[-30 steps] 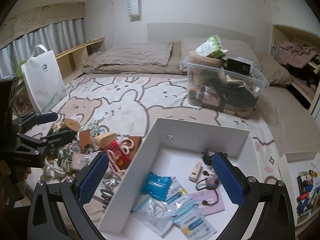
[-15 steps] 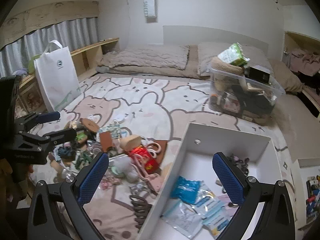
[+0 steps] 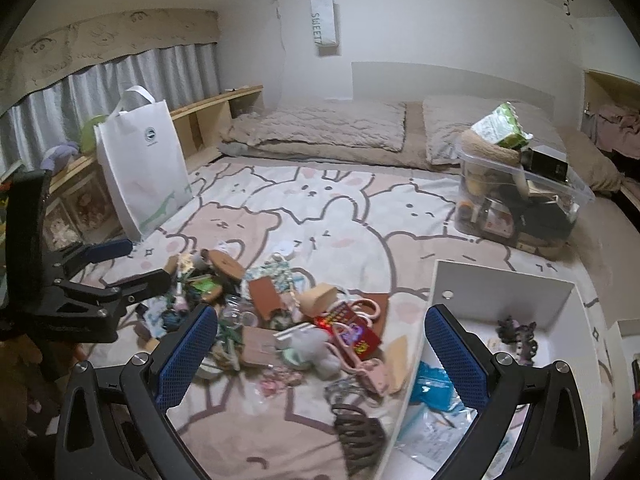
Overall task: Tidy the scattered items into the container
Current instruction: 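Move both grippers back over the pile of scattered items, then lower the left gripper onto the brown bandage roll while the right gripper lowers onto the white mesh puff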
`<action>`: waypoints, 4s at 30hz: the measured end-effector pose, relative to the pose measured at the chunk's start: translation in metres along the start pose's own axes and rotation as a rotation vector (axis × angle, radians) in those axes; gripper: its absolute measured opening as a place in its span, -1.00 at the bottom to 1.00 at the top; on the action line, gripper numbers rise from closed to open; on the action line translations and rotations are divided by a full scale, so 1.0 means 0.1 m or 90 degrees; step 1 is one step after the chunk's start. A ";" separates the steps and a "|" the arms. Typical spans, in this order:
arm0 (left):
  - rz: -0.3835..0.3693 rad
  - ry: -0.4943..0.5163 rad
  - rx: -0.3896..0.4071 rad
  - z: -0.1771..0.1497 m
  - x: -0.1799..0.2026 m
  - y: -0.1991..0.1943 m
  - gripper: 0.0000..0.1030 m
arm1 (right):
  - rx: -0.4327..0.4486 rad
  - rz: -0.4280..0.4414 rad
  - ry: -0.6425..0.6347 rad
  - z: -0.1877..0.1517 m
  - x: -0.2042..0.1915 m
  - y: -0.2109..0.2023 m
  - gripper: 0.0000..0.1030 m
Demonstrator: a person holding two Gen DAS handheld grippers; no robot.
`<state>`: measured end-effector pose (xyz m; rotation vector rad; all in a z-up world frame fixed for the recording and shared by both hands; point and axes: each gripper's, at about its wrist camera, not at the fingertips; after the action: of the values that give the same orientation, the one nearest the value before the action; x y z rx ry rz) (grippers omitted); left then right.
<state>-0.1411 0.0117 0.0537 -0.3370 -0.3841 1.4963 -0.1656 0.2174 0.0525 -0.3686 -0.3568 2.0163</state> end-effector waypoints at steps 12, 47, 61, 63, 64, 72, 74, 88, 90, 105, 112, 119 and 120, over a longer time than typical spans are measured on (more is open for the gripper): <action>0.033 -0.029 0.027 -0.06 -0.43 -0.46 1.00 | 0.005 0.020 -0.020 0.05 -0.58 -0.12 1.00; 0.121 -0.105 0.026 -0.60 -1.38 -0.51 1.00 | -0.055 0.043 0.003 -0.28 -1.08 0.37 1.00; 0.123 -0.077 -0.043 -1.15 -1.57 0.01 1.00 | -0.105 0.060 -0.044 -0.51 -0.88 0.98 1.00; 0.130 -0.066 -0.058 -1.23 -1.63 0.08 1.00 | -0.114 0.064 -0.050 -0.57 -0.86 1.08 1.00; 0.133 -0.060 -0.062 -1.25 -1.66 0.11 1.00 | -0.119 0.065 -0.052 -0.60 -0.85 1.14 1.00; 0.128 -0.053 -0.072 -1.39 -1.84 0.20 1.00 | -0.164 0.061 -0.068 -0.84 -0.72 1.53 1.00; 0.117 -0.053 -0.076 -1.43 -1.85 0.23 1.00 | -0.172 0.059 -0.068 -0.89 -0.68 1.59 1.00; 0.101 -0.058 -0.097 -1.67 -1.77 0.39 1.00 | -0.087 0.008 -0.122 -1.07 -0.45 1.49 1.00; 0.103 -0.075 -0.106 -1.71 -1.79 0.42 1.00 | -0.086 -0.006 -0.112 -1.10 -0.38 1.48 1.00; 0.130 -0.048 -0.117 -1.86 -1.69 0.55 1.00 | -0.136 -0.095 -0.139 -1.55 -0.25 1.67 1.00; 0.103 -0.083 -0.124 -1.89 -1.76 0.58 1.00 | -0.152 -0.076 -0.078 -1.60 -0.13 1.68 1.00; 0.096 -0.073 -0.128 -1.89 -1.78 0.55 1.00 | -0.148 -0.062 -0.079 -1.61 -0.12 1.66 1.00; 0.095 -0.069 -0.126 -1.89 -1.78 0.55 1.00 | -0.149 -0.062 -0.076 -1.60 -0.12 1.66 1.00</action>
<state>-0.1118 -0.1596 -0.1466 -0.4509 -0.6075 1.6310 -0.2283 0.1482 -0.1589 -0.3690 -0.6761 1.9096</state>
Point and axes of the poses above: each gripper's, at about its wrist camera, not at the fingertips, and y roughly the way its jaws point, x to its right, z to its top, and after that the axes turned 13 degrees about x, right-handed
